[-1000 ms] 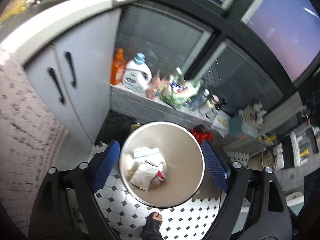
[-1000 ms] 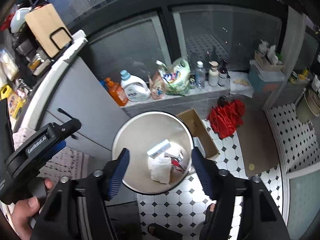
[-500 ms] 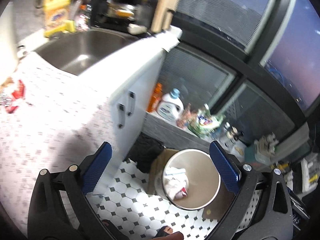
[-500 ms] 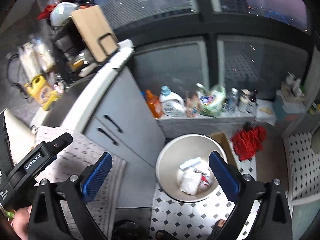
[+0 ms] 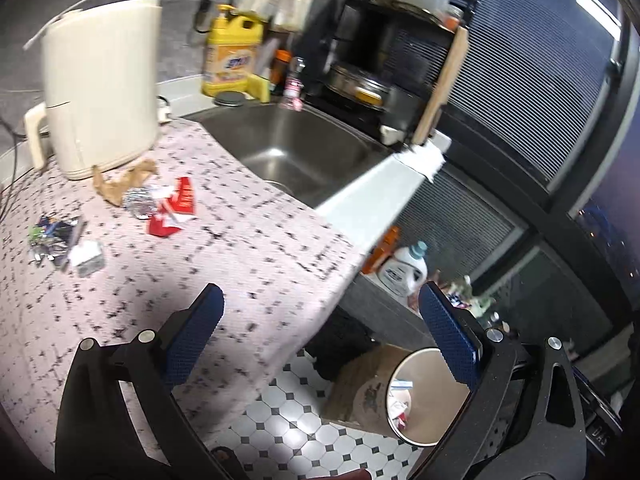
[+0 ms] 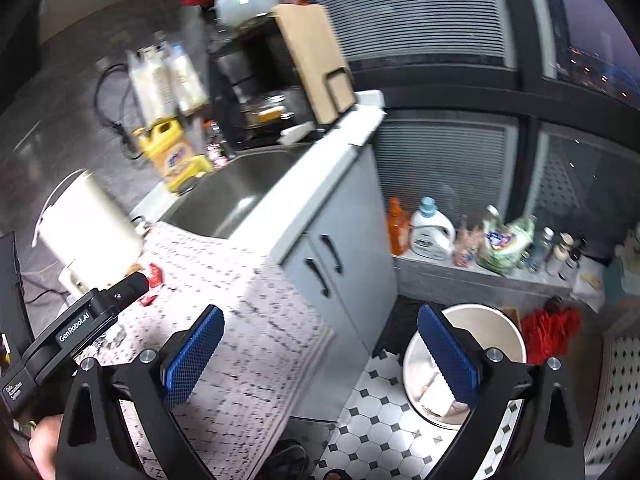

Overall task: Collect trash
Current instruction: 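Move both tools back to the trash on the counter, then close the left tool on the white pill blister pack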

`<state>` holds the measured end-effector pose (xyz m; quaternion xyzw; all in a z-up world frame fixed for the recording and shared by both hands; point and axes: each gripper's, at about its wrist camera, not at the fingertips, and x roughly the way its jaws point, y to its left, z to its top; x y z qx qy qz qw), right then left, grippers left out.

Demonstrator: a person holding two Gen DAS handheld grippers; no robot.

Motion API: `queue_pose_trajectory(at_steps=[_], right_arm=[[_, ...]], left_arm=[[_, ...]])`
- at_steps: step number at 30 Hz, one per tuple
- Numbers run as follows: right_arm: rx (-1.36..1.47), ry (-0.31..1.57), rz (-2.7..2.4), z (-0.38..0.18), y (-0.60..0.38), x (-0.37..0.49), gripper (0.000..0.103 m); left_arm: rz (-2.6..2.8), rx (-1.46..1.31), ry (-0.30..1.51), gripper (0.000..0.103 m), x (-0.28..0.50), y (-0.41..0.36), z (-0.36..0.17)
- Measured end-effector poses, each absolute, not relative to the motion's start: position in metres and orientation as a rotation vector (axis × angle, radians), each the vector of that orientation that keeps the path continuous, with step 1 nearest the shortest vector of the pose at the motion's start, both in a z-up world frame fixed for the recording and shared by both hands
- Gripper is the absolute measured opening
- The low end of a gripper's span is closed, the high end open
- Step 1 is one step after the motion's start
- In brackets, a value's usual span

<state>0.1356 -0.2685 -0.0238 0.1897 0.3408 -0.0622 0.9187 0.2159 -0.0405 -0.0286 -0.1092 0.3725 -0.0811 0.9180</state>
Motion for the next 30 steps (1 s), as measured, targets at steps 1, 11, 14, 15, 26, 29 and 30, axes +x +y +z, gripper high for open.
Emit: queue_pose_trajectory(at_steps=[1, 11, 14, 15, 26, 29, 30], right_arm=[[0.383, 0.699, -0.115, -0.022, -0.263, 0.138, 0.095], [0.335, 0.692, -0.001, -0.010, -0.206, 0.162, 0.095], [0.325, 0.697, 0.022, -0.011, -0.191, 0.168, 0.095], [0.322, 0.699, 0.029, -0.011, -0.187, 0.170, 0.095], [0.285, 0.733, 0.079, -0.023, -0.139, 0.191, 0.095], [0.275, 0.743, 0.085, -0.028, -0.124, 0.198, 0.095], [0.272, 0.746, 0.086, -0.030, -0.121, 0.200, 0.095]], left_arm=[[-0.151, -0.229, 0.761, 0.097, 0.215, -0.033, -0.027], [-0.026, -0.274, 0.742, 0.097, 0.211, 0.037, -0.025], [0.009, -0.289, 0.740, 0.097, 0.209, 0.056, -0.027], [0.018, -0.295, 0.741, 0.097, 0.209, 0.061, -0.028], [0.103, -0.364, 0.802, 0.096, 0.213, 0.118, -0.060], [0.115, -0.376, 0.823, 0.093, 0.218, 0.130, -0.070], [0.120, -0.382, 0.834, 0.090, 0.222, 0.135, -0.074]])
